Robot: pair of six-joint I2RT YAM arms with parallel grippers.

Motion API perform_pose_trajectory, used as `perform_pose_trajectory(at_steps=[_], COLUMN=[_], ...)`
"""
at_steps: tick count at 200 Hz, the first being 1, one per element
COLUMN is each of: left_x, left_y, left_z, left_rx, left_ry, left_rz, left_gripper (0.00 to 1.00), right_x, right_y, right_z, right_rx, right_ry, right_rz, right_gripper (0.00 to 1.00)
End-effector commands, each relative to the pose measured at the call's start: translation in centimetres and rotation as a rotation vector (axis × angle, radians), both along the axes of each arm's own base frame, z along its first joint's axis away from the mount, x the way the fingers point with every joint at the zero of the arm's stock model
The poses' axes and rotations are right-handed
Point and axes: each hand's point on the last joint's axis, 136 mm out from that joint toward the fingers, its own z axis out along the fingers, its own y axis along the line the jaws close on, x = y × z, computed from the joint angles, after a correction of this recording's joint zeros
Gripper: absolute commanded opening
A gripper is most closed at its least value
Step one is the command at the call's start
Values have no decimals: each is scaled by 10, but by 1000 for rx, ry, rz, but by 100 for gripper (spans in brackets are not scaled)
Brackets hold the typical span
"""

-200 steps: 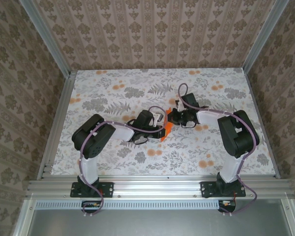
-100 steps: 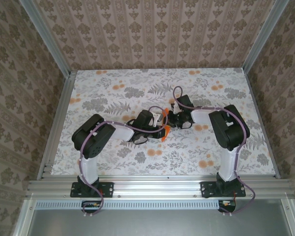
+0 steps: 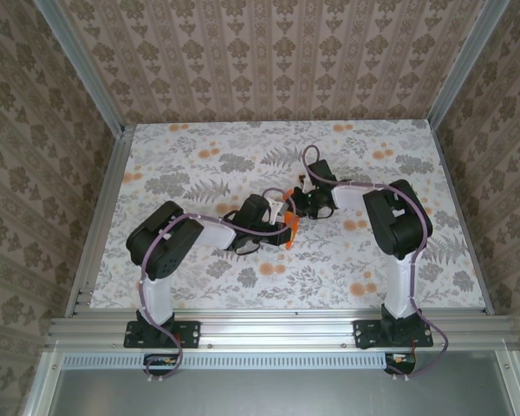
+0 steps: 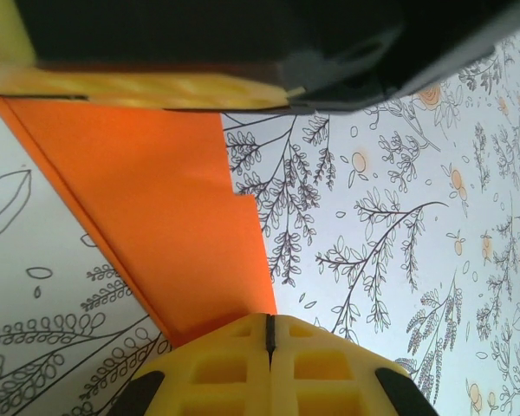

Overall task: Fold a paper plane with a square sheet of paper (pick it up from the middle)
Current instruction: Fold the wing for the fifth time at the center of the table.

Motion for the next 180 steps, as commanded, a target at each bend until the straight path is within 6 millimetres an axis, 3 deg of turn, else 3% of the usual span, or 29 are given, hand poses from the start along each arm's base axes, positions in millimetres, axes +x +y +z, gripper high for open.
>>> perform_pose_trajectory(at_steps=[1,49,75,100,143,159,180], left_x=[-85,-89,-86,-72,-29,-17,-9], left_y=[67,68,67,58,36,31,23], left_z=[-88,-93,-86,-57,20,31,31], left_rx=[316,332,318,245,92,57,19], left_ry=[331,337,321,275,115,96,107], left_rz=[-52,-56,-44,-13,96,151,194], left_gripper=[0,0,0,0,13,16,18], right_x=[41,62,61,45,2,-14,-32], right_y=[-35,-37,-36,-38,-32,-31,-30], right_z=[-22,-15,-15,-17,-12,-12,-14], right_rx=[-117,-110,-106,-96,-32,-22,-21], right_ry=[-50,-69,-62,-32,32,54,85], right_rz=[-147,-166,-162,-161,-165,-179,-193], right_gripper=[6,6,6,7,7,7,7])
